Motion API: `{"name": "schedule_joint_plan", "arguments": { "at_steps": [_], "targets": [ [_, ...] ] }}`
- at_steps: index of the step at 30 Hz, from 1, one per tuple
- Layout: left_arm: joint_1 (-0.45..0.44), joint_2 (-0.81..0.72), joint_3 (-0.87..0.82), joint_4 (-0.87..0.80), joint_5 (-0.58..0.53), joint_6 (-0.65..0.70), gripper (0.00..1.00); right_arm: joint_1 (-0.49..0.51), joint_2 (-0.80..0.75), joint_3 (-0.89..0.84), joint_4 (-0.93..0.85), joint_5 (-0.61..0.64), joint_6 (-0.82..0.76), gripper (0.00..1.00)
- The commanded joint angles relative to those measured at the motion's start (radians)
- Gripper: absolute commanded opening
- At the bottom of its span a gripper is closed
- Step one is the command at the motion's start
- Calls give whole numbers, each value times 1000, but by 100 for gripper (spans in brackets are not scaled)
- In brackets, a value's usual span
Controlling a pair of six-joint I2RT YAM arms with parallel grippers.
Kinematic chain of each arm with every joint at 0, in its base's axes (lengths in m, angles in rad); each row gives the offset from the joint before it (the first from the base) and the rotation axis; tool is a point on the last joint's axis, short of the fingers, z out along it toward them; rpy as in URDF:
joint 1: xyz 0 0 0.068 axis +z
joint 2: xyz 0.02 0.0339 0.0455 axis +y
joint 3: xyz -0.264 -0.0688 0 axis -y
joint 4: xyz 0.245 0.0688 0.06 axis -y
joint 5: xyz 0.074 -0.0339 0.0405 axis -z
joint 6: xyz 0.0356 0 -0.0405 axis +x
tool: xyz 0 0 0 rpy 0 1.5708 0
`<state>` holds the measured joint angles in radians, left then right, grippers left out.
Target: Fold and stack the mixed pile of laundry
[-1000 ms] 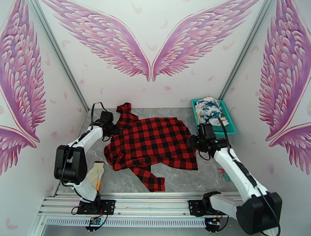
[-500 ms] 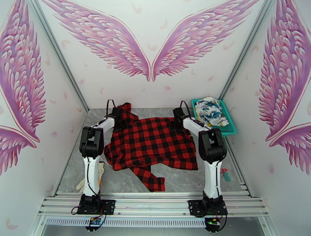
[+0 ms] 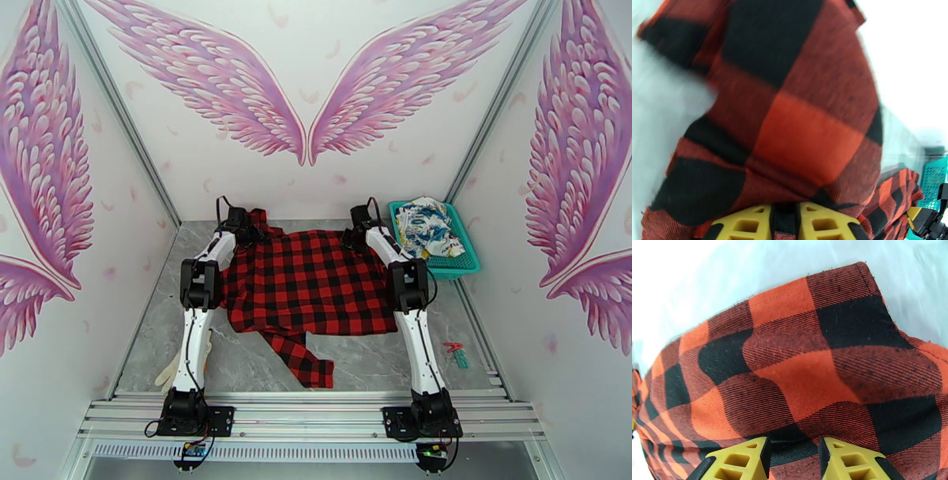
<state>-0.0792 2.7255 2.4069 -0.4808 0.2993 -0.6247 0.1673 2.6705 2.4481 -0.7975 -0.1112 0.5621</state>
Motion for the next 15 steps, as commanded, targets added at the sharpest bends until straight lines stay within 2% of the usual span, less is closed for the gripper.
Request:
{"name": "schedule_joint_plan", "arguments": {
  "at_steps": [1, 5, 7, 10, 12, 15],
  "targets": [
    [10, 66, 70, -19, 24, -13, 25, -23, 102, 74, -19, -42, 40, 41],
    [14, 47, 153, -58, 28, 61, 32, -34, 100, 101, -4, -82, 14, 42],
    [11, -8, 138, -78, 17, 111, 38, -34, 55, 68, -3, -82, -2, 43],
    [3, -145, 10, -52, 7, 173, 45, -28, -90, -91, 77, -80, -17, 44],
    [-4, -244, -110, -32, -8, 204, 46, -22, -214, -245, 156, -71, -27, 44],
    [-17, -441, -372, 50, -43, 227, 49, -20, -404, -503, 270, -69, -29, 44]
  ]
}}
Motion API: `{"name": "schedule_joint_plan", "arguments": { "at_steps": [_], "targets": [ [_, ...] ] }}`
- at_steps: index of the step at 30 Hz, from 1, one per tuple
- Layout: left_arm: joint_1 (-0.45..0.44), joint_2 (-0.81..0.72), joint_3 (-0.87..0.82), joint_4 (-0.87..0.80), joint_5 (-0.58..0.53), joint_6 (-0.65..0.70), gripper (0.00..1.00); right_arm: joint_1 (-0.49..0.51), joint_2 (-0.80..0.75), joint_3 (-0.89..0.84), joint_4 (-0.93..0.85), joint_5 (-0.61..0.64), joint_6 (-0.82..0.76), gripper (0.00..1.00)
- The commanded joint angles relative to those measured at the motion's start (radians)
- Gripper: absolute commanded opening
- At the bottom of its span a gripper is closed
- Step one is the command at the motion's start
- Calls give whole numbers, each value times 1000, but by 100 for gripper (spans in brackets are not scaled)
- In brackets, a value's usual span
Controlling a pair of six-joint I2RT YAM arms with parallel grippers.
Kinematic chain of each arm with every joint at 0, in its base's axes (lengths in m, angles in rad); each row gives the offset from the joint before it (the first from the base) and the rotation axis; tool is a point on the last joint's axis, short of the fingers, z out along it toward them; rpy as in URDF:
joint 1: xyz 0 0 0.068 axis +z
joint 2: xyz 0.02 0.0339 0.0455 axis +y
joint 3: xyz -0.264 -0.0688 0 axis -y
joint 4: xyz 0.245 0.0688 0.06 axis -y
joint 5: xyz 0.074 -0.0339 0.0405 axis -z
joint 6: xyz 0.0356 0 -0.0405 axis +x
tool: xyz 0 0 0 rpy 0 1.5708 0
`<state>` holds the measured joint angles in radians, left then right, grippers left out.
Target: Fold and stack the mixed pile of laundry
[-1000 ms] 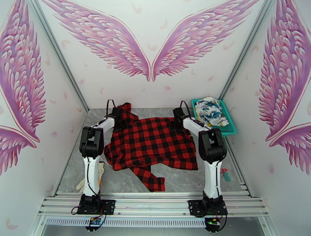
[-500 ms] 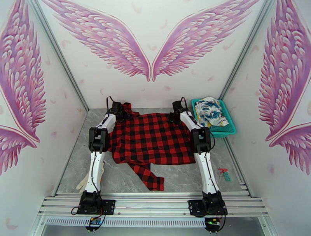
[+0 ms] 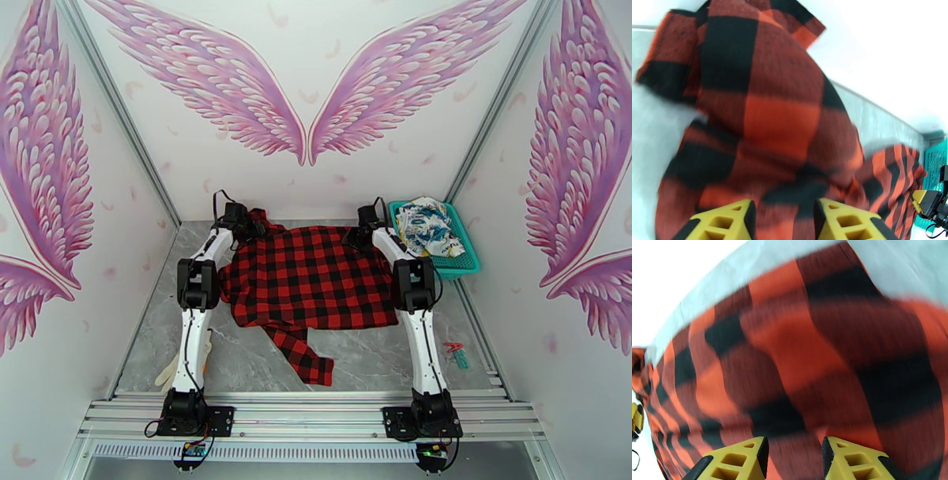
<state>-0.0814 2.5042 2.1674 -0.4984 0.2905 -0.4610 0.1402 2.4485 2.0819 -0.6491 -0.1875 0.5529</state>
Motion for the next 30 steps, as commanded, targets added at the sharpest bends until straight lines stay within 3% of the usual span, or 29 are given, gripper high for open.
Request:
{"name": "schedule_joint_plan", "arguments": {
  "at_steps": [1, 9, 15, 23, 26, 30],
  "targets": [
    [-19, -291, -236, 103, -50, 61, 51, 7, -243, -218, 143, 11, -20, 44],
    [-72, -837, -938, 138, -175, 11, 62, -3, -705, -785, 179, 75, -74, 46],
    [-99, -1177, -1291, 102, -183, -52, 69, -72, -1001, -1096, 106, 99, -120, 50],
    [-129, -1371, -1601, 183, -150, -203, 73, -154, -1120, -1293, 132, 8, -47, 48],
    [-154, -1377, -1665, 234, -134, -231, 77, -190, -1111, -1336, 166, -45, -30, 47],
    [-175, -1347, -1742, 384, -133, -280, 75, -223, -1116, -1377, 191, -82, -18, 46]
  ]
}}
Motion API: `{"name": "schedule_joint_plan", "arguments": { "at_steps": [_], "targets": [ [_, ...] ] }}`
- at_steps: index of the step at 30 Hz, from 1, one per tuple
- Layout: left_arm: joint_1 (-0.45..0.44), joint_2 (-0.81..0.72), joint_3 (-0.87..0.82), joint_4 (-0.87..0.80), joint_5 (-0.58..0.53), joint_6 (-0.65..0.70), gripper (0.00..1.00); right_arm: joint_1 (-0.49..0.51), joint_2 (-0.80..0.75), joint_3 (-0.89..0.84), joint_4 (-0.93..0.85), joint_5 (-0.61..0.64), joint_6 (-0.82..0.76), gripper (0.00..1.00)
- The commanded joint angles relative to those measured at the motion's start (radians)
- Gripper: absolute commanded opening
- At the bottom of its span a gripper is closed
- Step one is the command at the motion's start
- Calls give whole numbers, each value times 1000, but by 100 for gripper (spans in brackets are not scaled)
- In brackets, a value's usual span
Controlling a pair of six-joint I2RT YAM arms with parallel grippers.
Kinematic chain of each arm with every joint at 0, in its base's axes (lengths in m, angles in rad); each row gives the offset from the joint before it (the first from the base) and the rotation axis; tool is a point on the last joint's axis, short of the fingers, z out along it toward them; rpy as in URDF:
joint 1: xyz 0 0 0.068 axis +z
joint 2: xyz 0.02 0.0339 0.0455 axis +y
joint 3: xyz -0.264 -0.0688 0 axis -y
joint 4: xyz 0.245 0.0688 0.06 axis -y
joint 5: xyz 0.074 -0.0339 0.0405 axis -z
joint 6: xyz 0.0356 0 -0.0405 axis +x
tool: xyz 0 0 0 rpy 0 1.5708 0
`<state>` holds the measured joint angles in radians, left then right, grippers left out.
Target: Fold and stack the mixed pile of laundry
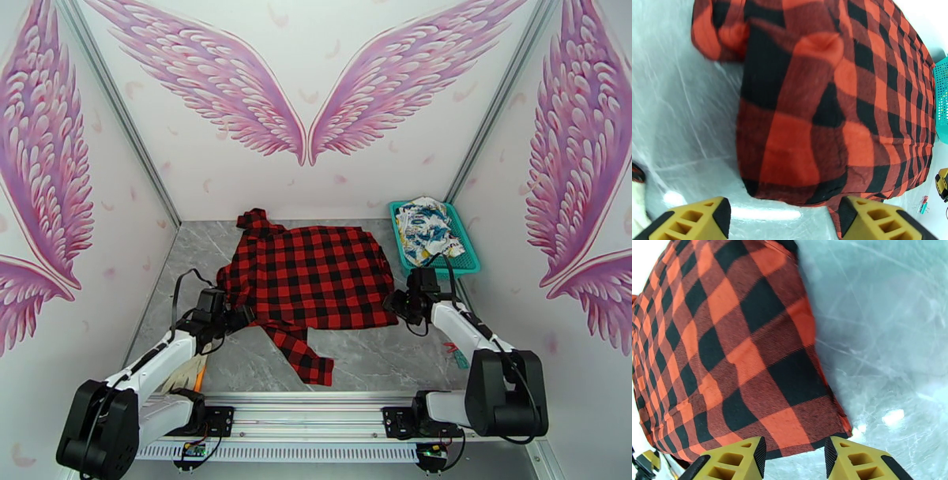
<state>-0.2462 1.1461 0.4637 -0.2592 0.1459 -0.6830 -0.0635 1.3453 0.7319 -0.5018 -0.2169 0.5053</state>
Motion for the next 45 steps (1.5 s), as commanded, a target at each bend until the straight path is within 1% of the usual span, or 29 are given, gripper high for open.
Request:
{"name": "schedule_joint_plan", "arguments": {
  "at_steps": [1, 2, 5, 9, 13, 16, 23, 26, 28, 30, 32, 33, 37, 43, 45],
  "targets": [
    [-13, 15, -59, 193, 14, -71, 75, -24, -20, -33, 45, -53, 29, 46],
    [-20, 21, -78, 246, 13, -88, 75, -27, -30, -39, 43, -49, 26, 46],
    [-32, 75, -68, 291, 11, -87, 74, -32, -56, -55, 38, -41, 21, 46],
    [-42, 157, -25, 287, 12, -93, 73, -31, -60, -73, 49, -69, 35, 48],
    [-50, 175, -33, 284, -9, -112, 76, -31, -45, -99, 78, -86, 61, 51],
    [-54, 153, -24, 203, -27, -102, 79, -32, -25, -109, 97, -100, 73, 51],
    [-58, 51, -31, 18, -65, -78, 84, -29, 11, -106, 114, -87, 72, 50],
    [-58, 14, -73, 12, -85, -91, 84, -29, 30, -106, 121, -91, 72, 50],
    [-58, 14, -89, 57, -71, -92, 84, -29, 43, -105, 125, -94, 71, 50],
    [-59, 52, -84, 147, -13, -82, 80, -29, 52, -98, 121, -95, 67, 49],
    [-64, 116, -39, 166, 29, -59, 74, -29, 54, -95, 123, -96, 66, 47],
    [-69, 148, -18, 165, 32, -48, 71, -29, 53, -96, 126, -94, 67, 46],
    [-70, 197, 7, 189, 9, -38, 66, -29, 63, -104, 137, -98, 73, 46],
    [-69, 200, 39, 185, 11, -15, 43, -28, 110, -120, 194, -122, 95, 44],
    [-70, 183, 51, 164, 4, 2, 33, -28, 126, -121, 201, -112, 97, 43]
  ]
}}
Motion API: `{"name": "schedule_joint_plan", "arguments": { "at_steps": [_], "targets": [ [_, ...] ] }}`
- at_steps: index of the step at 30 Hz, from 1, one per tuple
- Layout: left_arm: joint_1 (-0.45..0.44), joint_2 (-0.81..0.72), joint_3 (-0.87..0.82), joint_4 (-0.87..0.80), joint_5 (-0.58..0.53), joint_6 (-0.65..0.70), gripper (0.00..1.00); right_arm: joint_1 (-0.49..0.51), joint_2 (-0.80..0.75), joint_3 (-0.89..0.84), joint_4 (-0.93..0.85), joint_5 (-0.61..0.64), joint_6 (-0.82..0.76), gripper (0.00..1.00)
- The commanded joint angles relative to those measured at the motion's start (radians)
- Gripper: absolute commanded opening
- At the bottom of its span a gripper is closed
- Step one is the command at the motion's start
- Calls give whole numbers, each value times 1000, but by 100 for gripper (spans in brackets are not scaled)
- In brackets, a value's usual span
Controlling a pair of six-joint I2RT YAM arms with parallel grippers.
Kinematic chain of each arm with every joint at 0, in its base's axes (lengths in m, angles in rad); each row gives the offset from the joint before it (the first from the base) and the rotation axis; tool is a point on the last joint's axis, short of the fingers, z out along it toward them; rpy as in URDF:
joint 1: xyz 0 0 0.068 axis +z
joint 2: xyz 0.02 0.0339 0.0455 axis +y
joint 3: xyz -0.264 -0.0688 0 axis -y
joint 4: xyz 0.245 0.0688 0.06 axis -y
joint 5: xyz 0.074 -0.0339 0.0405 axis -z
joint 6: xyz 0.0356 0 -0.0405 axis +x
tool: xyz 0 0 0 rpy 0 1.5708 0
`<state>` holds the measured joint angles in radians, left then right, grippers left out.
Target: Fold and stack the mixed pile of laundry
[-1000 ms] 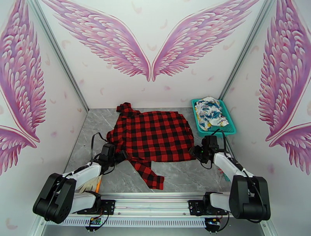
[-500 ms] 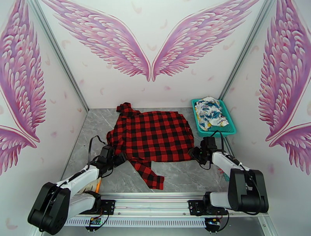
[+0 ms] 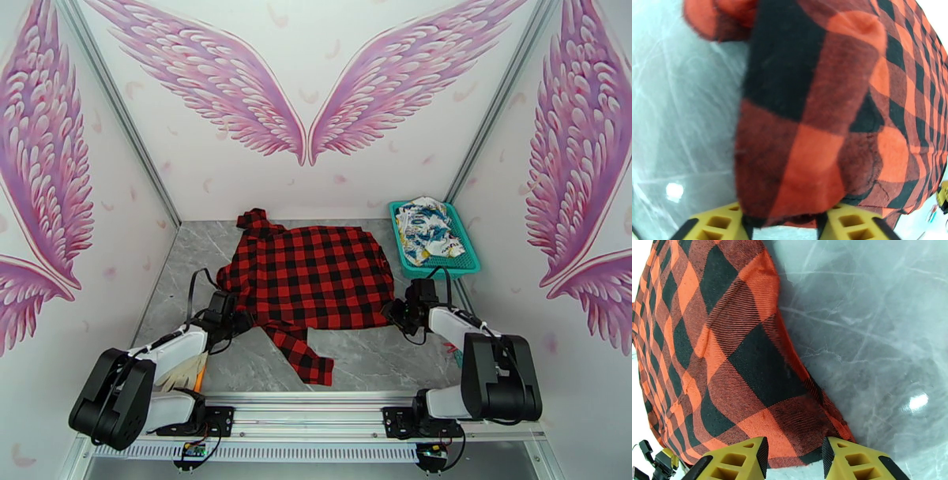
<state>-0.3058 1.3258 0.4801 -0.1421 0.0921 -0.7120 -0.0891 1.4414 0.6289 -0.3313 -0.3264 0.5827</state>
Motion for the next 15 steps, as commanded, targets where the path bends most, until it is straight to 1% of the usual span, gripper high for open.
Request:
{"name": "schedule_joint_plan", "arguments": {
  "at_steps": [1, 4, 5, 8, 9, 12, 15],
  "targets": [
    [-9, -5, 41, 35, 60, 39, 30, -3, 35, -19, 36, 4, 20, 42],
    [-9, -44, 59, 17, 73, 50, 19, -3, 53, -23, 52, 3, 23, 34],
    [-9, -63, 60, 13, 80, 50, 15, -3, 55, -20, 55, 4, 23, 30],
    [-4, -114, 97, -72, 84, 83, 3, -3, 35, -14, 44, 10, 24, 19],
    [-3, -133, 113, -108, 85, 97, 0, -3, 19, -12, 32, 16, 22, 16],
    [10, -181, 149, -190, 94, 122, 0, -3, -41, 1, -23, 45, 5, 9],
    [20, -197, 187, -267, 117, 135, 0, -3, -98, 30, -91, 74, -16, 4]
  ]
}}
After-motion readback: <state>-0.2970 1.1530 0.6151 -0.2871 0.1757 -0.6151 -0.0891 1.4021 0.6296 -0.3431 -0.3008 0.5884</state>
